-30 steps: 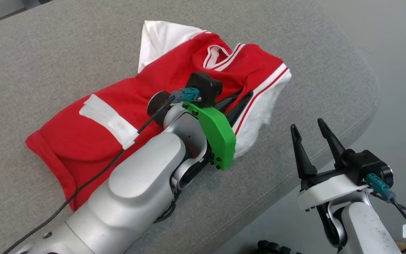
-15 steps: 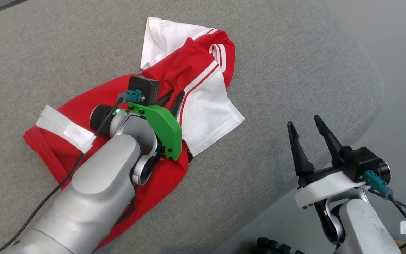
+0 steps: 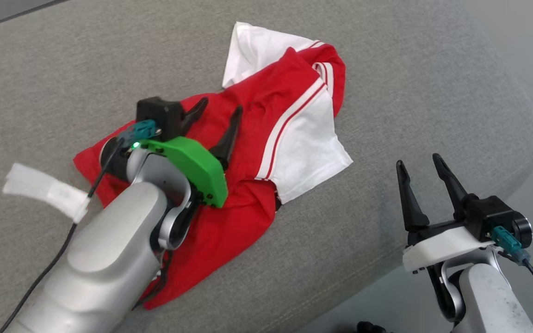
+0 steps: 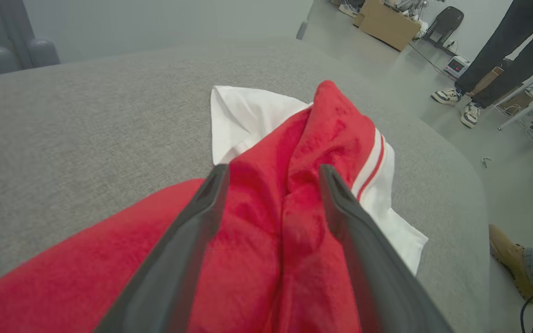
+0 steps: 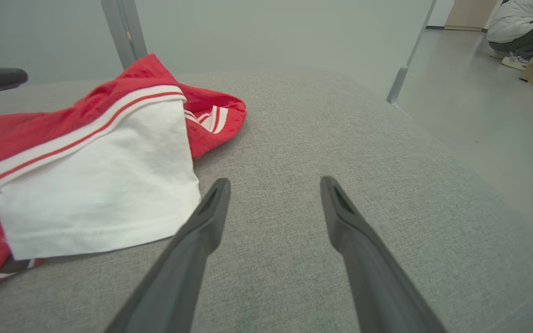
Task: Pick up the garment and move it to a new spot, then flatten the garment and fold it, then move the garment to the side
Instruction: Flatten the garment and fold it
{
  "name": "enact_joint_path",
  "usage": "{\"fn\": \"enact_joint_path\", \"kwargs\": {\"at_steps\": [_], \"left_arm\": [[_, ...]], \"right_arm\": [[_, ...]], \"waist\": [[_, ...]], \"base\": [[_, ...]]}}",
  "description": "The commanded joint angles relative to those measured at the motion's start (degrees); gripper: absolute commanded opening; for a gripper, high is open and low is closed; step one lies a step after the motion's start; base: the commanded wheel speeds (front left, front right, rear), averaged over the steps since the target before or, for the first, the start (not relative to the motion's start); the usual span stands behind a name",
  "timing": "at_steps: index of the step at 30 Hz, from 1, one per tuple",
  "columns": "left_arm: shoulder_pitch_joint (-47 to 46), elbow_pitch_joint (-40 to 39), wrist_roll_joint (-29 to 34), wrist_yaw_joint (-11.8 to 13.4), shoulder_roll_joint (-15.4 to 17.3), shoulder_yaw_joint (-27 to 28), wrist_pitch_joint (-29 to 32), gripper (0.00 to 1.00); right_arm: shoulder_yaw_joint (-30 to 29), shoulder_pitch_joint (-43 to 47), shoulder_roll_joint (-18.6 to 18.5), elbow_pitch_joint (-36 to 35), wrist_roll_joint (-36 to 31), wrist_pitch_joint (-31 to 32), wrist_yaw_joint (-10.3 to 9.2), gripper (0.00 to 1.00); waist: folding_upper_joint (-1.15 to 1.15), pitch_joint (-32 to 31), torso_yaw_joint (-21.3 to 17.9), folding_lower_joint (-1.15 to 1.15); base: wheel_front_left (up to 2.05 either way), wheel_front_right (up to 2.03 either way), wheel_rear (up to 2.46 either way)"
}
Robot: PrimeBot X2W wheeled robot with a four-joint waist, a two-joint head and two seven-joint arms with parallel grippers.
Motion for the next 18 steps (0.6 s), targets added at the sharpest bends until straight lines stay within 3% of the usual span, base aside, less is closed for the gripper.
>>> {"fn": "enact_joint_path", "kwargs": {"at_steps": [1, 10, 18], "left_arm": [[1.69, -1.45, -0.64, 0.66, 1.10, 0.51, -0.58, 1.00], [16.15, -15.57, -1.08, 8.68, 10.36, 6.19, -8.46, 1.00], [25.66, -16.49, -2.23, 10.36, 12.05, 8.25, -13.56, 1.00]], "right_arm": [[-0.40, 0.51, -0.11, -0.27, -0.74, -0.18, -0.04, 1.00], [-3.04, 1.88, -1.48, -1.56, -3.43, -0.19, -0.04, 1.00], [-4.70, 3.04, -3.60, -1.38, -4.25, -0.19, -0.04, 1.00]], "waist": [[0.00, -1.80, 3.24, 0.00], [0.00, -5.38, 11.99, 0.00], [0.00, -7.92, 18.71, 0.00]], "base": [[0.00, 0.00, 0.00], [0.00, 0.00, 0.00], [0.00, 0.00, 0.00]]}}
